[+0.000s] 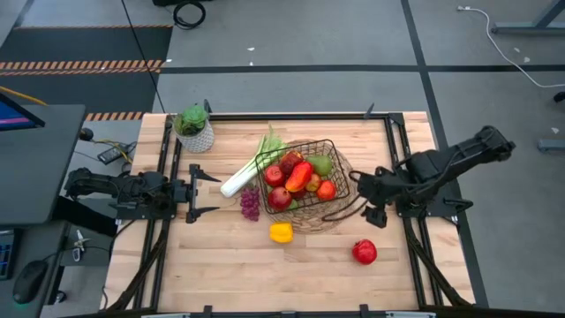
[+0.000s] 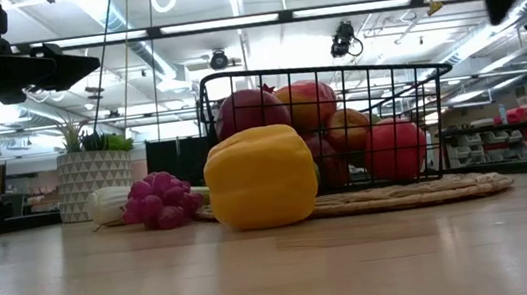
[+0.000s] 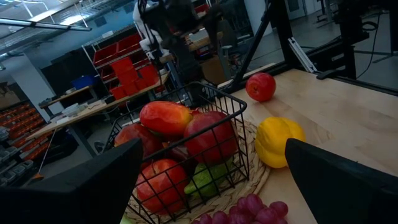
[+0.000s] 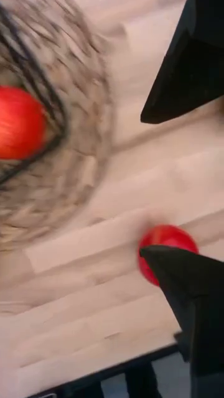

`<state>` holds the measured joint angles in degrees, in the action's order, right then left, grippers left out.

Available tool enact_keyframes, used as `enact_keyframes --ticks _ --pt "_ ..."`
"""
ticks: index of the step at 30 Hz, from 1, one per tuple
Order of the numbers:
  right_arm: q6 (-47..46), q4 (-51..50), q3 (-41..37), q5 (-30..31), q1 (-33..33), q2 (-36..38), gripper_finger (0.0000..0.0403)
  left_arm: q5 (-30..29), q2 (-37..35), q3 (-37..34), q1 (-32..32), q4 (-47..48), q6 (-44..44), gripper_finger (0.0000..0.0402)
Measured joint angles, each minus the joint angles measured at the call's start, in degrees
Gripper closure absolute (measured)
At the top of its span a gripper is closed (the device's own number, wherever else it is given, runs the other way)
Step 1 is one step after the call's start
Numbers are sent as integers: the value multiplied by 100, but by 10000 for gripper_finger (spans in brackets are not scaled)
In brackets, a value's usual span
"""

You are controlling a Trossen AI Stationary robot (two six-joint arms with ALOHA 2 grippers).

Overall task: Build produce basket
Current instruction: Put the red apple into the black wire basket

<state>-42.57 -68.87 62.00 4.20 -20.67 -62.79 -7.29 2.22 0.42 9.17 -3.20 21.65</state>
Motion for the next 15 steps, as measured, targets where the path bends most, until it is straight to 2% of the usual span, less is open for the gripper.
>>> enact_keyframes --ticks 4,7,12,15 --pt "-692 241 -427 -239 -369 24 30 -1 1 -2 1 0 0 2" --pt "-1239 787 -778 -230 -732 -13 13 -2 2 -2 2 -2 0 2" --pt "-1634 1714 -1225 -176 -1438 -298 12 -1 1 -1 2 0 0 2" --pt "-1682 1859 -1315 161 -1817 -565 17 -2 0 -1 1 0 0 2"
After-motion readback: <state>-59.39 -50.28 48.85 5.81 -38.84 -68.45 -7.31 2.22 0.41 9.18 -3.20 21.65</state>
